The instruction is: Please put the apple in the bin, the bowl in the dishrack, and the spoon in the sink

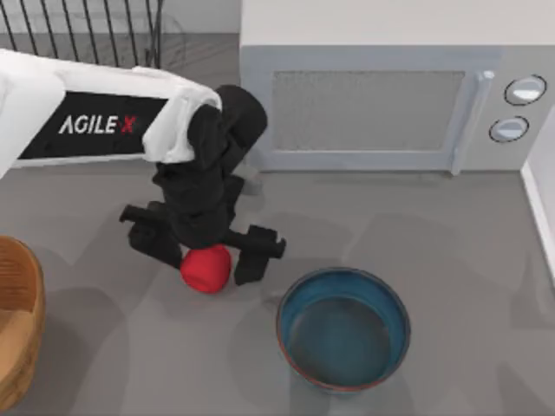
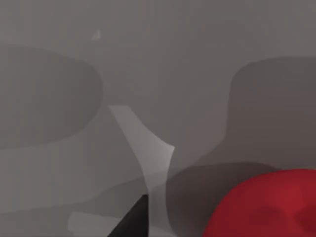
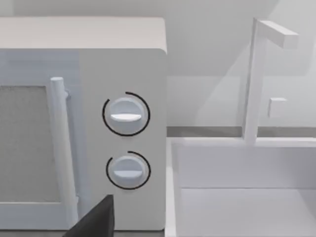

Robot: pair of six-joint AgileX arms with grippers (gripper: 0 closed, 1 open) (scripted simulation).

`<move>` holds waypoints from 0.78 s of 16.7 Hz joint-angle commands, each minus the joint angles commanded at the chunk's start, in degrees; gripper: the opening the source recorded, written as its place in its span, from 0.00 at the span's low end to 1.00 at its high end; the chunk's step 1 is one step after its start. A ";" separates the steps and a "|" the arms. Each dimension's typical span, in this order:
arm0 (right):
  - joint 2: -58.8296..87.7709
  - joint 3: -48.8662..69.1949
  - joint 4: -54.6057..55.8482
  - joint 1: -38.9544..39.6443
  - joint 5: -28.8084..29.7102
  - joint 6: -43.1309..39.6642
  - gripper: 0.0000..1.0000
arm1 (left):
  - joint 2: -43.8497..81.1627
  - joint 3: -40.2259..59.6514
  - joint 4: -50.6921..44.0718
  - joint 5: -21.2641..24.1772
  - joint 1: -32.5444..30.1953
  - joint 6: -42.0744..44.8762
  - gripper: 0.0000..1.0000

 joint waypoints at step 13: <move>0.00 0.00 0.00 0.00 0.00 0.00 1.00 | 0.00 0.00 0.00 0.00 0.00 0.00 0.00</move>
